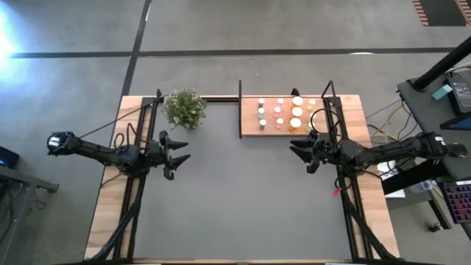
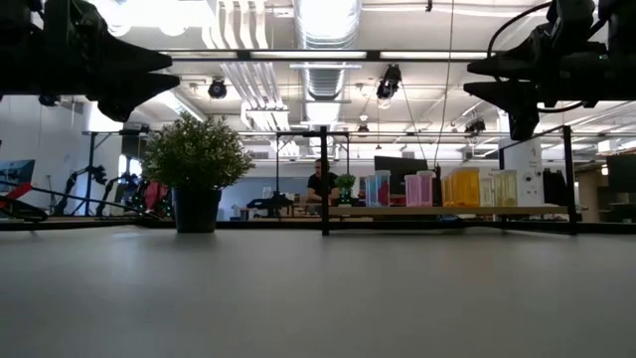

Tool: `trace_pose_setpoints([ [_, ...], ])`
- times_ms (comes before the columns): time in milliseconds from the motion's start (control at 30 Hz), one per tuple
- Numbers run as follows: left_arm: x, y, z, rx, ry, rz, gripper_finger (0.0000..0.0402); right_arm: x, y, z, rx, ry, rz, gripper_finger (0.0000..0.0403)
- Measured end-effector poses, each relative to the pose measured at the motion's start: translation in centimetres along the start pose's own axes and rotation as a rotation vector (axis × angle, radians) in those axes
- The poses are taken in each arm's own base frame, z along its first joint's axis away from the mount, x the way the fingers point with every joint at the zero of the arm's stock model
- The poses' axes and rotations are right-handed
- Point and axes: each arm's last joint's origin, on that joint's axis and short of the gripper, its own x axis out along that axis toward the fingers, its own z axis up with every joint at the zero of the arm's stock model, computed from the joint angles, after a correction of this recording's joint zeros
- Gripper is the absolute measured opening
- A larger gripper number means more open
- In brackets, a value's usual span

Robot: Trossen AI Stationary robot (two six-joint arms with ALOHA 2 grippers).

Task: Pick and place medicine bottles onto shelf by color
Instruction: Return to Home Position

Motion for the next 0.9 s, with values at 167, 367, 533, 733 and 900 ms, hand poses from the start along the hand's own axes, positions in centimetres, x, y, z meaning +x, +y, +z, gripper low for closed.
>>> trace_pose_setpoints([
  [167,0.05,-0.03,-0.1,0.004,0.008,0.0,0.0215,0.0,0.0,-0.01,0.0,0.0,0.0,0.0139],
  [367,0.07,-0.03,-0.13,0.005,0.011,0.0,0.0215,0.0,-0.01,-0.01,0.0,0.001,0.0,0.0139],
  [533,0.07,-0.03,-0.12,0.005,0.01,0.0,0.0215,0.0,-0.01,-0.01,0.0,0.001,0.0,0.0139],
  [733,0.06,-0.02,-0.12,0.005,0.01,0.0,0.0215,0.0,-0.01,-0.01,0.0,0.001,0.0,0.0139],
  [900,0.06,-0.02,-0.12,0.005,0.01,0.0,0.0215,0.0,-0.01,-0.01,0.0,0.0,0.0,0.0139],
])
